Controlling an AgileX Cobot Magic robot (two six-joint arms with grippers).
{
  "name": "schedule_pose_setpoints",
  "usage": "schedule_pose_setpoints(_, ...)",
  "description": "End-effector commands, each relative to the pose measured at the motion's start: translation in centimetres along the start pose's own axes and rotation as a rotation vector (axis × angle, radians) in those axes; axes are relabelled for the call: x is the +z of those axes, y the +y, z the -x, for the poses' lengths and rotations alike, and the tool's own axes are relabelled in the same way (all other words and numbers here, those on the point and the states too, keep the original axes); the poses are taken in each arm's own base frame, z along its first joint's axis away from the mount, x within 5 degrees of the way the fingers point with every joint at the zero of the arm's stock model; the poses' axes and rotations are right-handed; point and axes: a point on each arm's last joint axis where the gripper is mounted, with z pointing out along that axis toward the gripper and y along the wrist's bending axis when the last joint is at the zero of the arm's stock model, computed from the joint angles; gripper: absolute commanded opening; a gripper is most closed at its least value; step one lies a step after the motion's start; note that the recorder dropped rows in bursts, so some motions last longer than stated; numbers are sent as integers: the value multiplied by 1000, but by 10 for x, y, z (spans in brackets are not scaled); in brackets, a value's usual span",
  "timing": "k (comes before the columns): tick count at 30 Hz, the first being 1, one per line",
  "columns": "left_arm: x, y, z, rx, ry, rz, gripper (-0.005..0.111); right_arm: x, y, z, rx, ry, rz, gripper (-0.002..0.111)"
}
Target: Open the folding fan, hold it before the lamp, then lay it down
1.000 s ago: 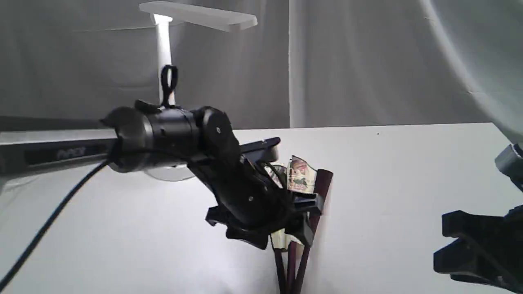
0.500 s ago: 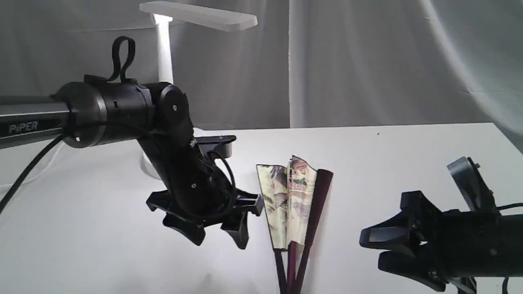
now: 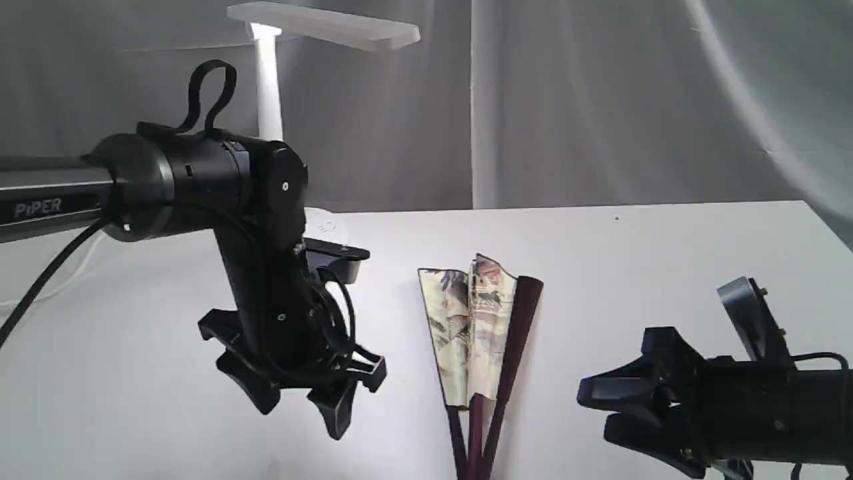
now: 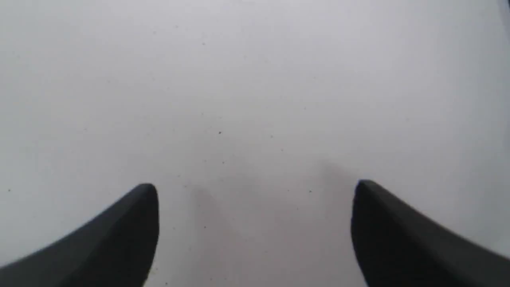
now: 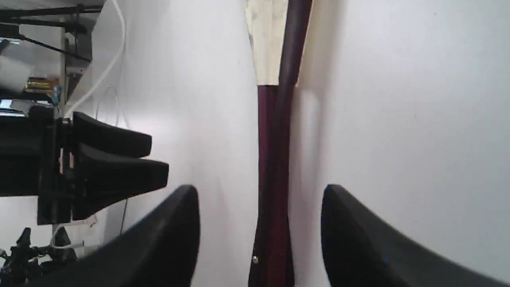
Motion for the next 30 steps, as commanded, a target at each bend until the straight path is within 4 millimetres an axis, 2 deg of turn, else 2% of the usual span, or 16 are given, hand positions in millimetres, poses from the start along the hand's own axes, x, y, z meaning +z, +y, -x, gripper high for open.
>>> schedule_pose_setpoints(1,-5,1,-2,10,-7,5,67,3,4,9,-30,-8,28,48)
schedule_pose_setpoints(6,-5,3,-1,20,-14,26,67,13,1,29,24,10,28,48)
schedule_pose_setpoints(9,-5,3,0,18,-23,26,67,18,-1,34,52,17,37,48)
schedule_pose_setpoints(13,-6,14,2,-24,-40,21,67,30,-4,30,65,52,28,48)
schedule_pose_setpoints(16,-7,31,0,-79,-31,19,67,41,-2,25,77,58,31,48)
schedule_pose_setpoints(21,3,52,-9,-165,17,-26,67,58,0,20,44,85,-19,48)
schedule_pose_setpoints(26,16,57,-20,-172,62,-20,67,68,5,25,42,80,-6,48)
schedule_pose_setpoints(30,20,57,-22,-173,71,-20,67,75,6,30,35,79,-5,48)
